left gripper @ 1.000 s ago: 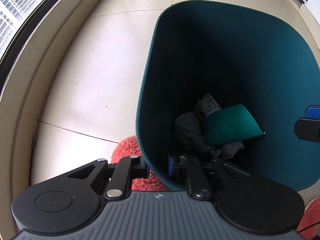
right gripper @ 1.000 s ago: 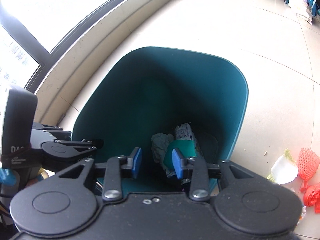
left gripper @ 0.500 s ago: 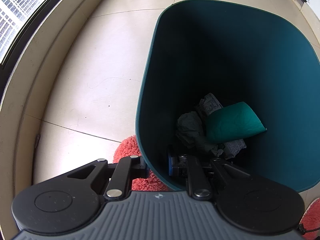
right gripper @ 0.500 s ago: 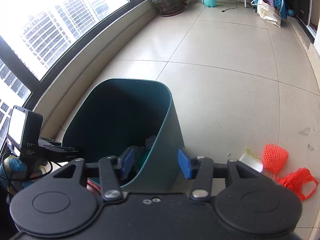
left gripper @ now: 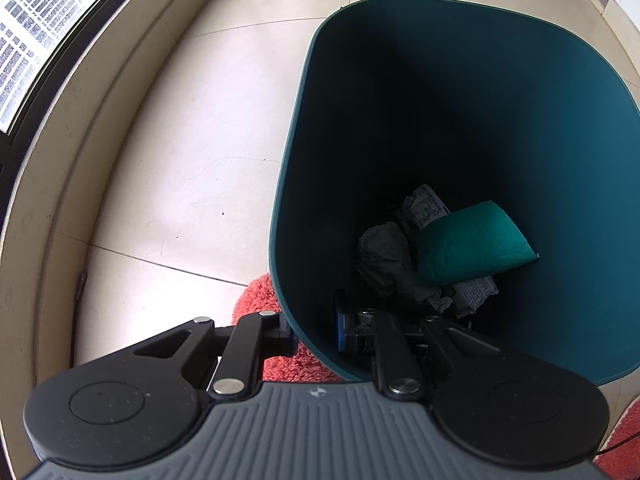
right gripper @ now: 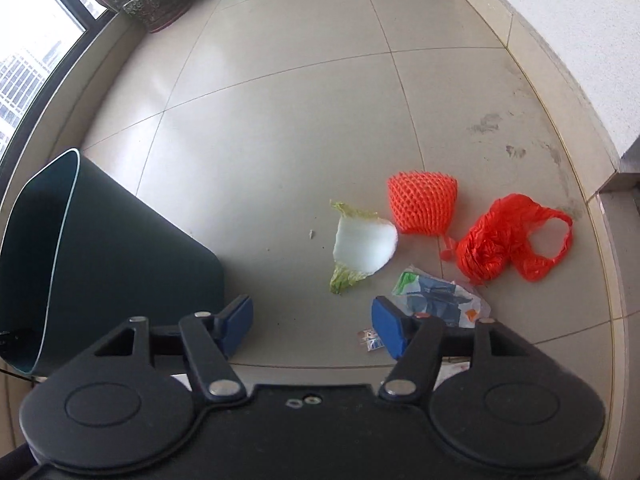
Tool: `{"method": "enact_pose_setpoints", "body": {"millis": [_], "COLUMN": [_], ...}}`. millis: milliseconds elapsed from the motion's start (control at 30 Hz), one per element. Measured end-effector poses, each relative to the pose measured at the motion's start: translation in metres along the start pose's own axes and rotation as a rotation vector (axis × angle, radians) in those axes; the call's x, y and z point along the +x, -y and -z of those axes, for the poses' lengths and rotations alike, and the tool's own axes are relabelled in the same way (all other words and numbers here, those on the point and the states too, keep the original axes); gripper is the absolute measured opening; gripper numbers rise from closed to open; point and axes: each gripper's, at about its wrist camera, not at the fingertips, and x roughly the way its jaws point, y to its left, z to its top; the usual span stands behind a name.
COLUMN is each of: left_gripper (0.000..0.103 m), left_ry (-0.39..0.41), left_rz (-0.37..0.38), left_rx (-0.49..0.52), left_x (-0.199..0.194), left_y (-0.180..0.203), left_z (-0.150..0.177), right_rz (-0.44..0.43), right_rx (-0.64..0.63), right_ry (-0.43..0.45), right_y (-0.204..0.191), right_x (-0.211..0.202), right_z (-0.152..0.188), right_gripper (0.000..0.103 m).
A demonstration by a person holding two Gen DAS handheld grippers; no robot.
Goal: Collect trash
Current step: 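Move right tool back toward the remaining trash pile, then lower right tool to the white knotted plastic bag and grasp it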
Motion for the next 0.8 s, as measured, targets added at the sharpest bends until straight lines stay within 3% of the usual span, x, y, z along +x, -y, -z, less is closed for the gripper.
{"method": "enact_pose_setpoints", "body": {"millis": [100, 200, 300, 600, 800], "left_gripper": [0.015, 0.015, 0.015, 0.016, 0.015], "left_ry": [0.000, 0.000, 0.000, -0.007, -0.004], "left_rz": [-0.005, -0.006, 0.001, 0.017, 0.013], "left_rx": [0.001, 0.003, 0.000, -0.013, -0.007], "left_x": [0.000, 0.000, 0.000, 0.001, 0.001], "left_y": [0.001, 0.001, 0.000, -0.006, -0.005], "left_z": [0.000, 0.000, 0.000, -0.002, -0.001], "right_rz": [0.068, 0.077, 0.120, 0.201, 0.221], "right_rx": [0.119, 0.251, 0.312, 0.497, 0.549], "right_ry": [-0.055, -0.101, -0.149, -0.244, -0.254], "right_y": [0.027, 0.053, 0.070, 0.134, 0.155], "right_x": [0.034, 0.058, 0.079, 0.117, 0.128], "right_z": [0.009, 0.019, 0.030, 0.047, 0.051], "right_gripper": [0.073, 0.079, 0.083, 0.083, 0.076]}}
